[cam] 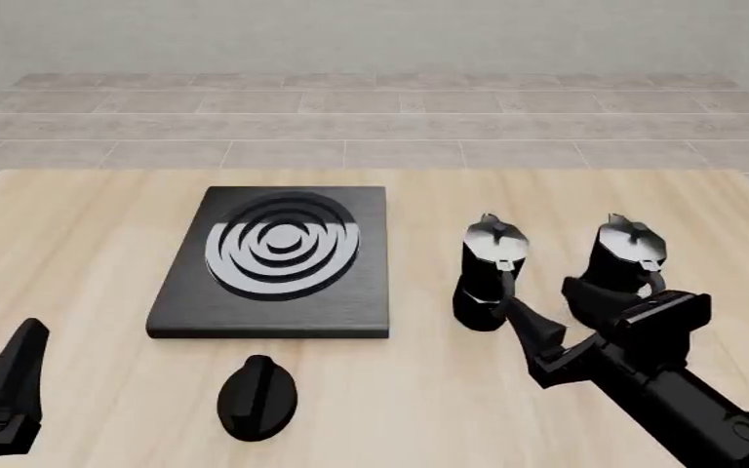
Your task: Put both moka pots on the stove.
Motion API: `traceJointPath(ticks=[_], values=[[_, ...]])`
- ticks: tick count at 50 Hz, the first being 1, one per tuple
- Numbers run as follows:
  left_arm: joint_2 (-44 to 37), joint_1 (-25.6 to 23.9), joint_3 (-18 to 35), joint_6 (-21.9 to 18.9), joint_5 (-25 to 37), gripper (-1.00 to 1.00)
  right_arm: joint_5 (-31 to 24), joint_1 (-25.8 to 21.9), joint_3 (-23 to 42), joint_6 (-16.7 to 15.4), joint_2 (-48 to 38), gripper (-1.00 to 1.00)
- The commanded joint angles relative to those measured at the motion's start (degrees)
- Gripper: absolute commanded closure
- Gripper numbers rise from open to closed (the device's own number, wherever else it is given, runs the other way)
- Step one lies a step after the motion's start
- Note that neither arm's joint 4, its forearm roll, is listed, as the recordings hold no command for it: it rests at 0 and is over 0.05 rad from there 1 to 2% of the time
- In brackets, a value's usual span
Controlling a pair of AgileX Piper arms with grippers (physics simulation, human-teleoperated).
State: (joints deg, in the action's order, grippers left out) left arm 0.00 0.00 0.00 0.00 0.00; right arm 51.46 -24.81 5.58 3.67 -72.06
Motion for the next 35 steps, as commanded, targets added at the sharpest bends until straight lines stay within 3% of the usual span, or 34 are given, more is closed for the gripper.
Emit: traceJointPath(ticks=[1, 7, 22, 35], values=[[0.0, 0.0, 0.0, 0.0, 0.0, -1.0, 2.16, -0.3, 1.12, -0.59, -2.97, -1.0], [0.0, 0.0, 0.0, 0.0, 0.0, -1.0, 2.45, 0.36, 2.25, 0.53, -5.07, -1.0], [0.0, 0.0, 0.0, 0.0, 0.0, -1.0, 6.56, -0.09, 3.12, -0.01, -10.62, -1.0], [0.0, 0.0, 0.0, 0.0, 0.0, -1.0, 6.46, -1.02, 5.13, -0.18, -12.27, -1.0]])
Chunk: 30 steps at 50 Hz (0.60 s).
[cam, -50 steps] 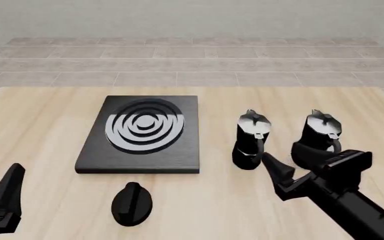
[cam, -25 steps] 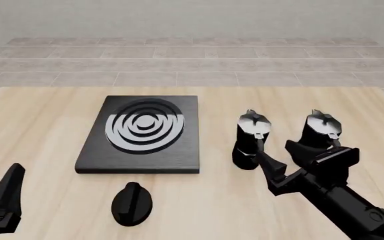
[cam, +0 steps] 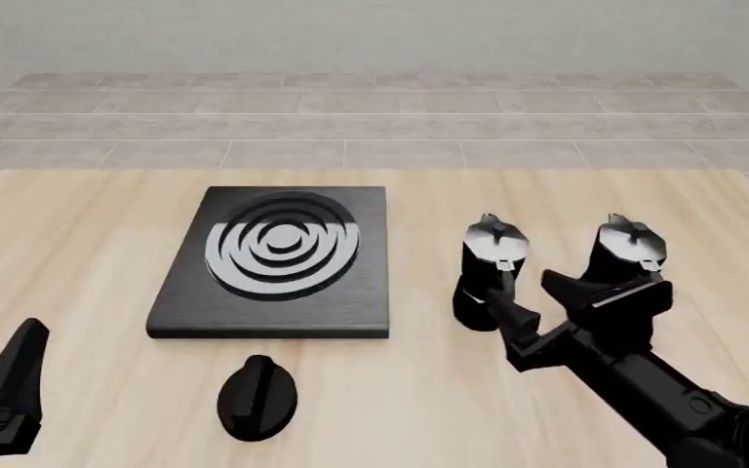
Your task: Put both moka pots on the stove.
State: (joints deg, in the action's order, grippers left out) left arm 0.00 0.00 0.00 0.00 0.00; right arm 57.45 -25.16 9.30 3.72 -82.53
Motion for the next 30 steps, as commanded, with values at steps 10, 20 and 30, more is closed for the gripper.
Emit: traceJointPath(ticks=[10, 20, 30], values=[[0.0, 0.0, 0.0, 0.0, 0.0, -1.0, 0.9, -0.62, 2.2, -0.4, -3.29, -1.0], [0.0, 0.0, 0.0, 0.0, 0.0, -1.0, 2.0, -0.51, 2.87, -0.3, -5.67, -1.0], [0.0, 0.0, 0.0, 0.0, 0.0, -1.0, 3.65, -0.21, 2.96, 0.12, -8.74, -1.0]])
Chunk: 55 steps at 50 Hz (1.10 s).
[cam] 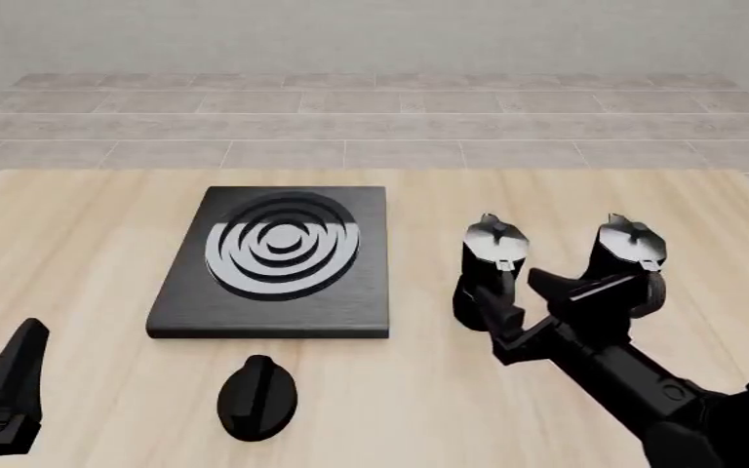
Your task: Put both moka pots on the stove.
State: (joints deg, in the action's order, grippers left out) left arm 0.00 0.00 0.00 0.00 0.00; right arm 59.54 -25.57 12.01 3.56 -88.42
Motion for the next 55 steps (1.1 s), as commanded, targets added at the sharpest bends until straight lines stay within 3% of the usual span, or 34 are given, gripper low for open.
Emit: traceJointPath(ticks=[1, 27, 28, 34, 48, 55], values=[[0.0, 0.0, 0.0, 0.0, 0.0, -1.0, 1.62, 0.27, 0.23, 0.32, -3.08, -1.0], [0.0, 0.0, 0.0, 0.0, 0.0, -1.0, 3.39, 0.2, 1.52, -0.25, -6.09, -1.0], [0.0, 0.0, 0.0, 0.0, 0.0, -1.0, 2.92, 0.55, 2.47, -0.46, -5.73, 1.0], [0.0, 0.0, 0.0, 0.0, 0.0, -1.0, 1.68, 0.72, 3.8, -1.33, -3.95, 1.0], [0.0, 0.0, 0.0, 0.0, 0.0, -1.0, 6.69, 1.62, 1.41, -2.99, -3.72, 1.0], [0.0, 0.0, 0.0, 0.0, 0.0, -1.0, 5.24, 2.68, 3.25, -2.99, 0.02, 1.0]])
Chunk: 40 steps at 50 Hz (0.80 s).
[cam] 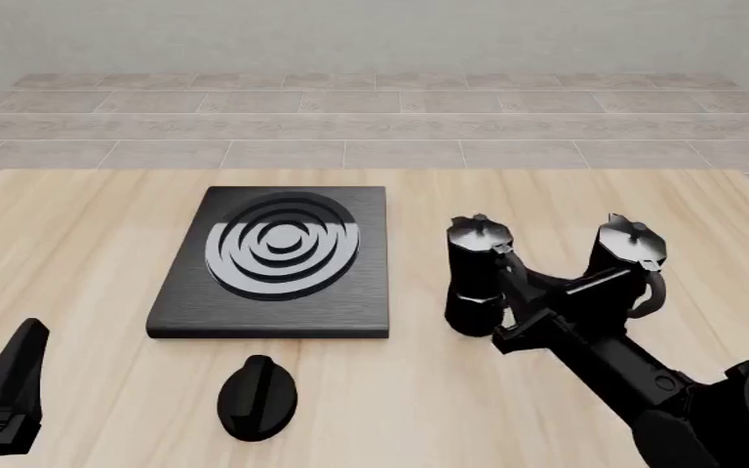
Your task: Put both moka pots on the stove.
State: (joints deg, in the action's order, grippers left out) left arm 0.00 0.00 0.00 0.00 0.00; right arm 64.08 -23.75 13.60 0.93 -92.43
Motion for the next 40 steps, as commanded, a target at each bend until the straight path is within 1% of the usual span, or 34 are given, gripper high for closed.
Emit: traceJointPath(ticks=[1, 7, 19, 24, 40], values=[[0.0, 0.0, 0.0, 0.0, 0.0, -1.0, -0.05, 1.04, 2.36, -0.4, 4.55, 1.0], [0.0, 0.0, 0.0, 0.0, 0.0, -1.0, -0.95, 0.91, 4.13, -0.6, 6.27, 1.0], [0.0, 0.0, 0.0, 0.0, 0.0, -1.0, 0.15, 0.26, 6.5, -0.38, 7.72, 1.0], [0.0, 0.0, 0.0, 0.0, 0.0, -1.0, 0.57, -1.0, 7.92, -0.42, 6.99, 1.0], [0.0, 0.0, 0.0, 0.0, 0.0, -1.0, -0.81, -5.75, 15.23, -1.44, 3.36, 1.0]])
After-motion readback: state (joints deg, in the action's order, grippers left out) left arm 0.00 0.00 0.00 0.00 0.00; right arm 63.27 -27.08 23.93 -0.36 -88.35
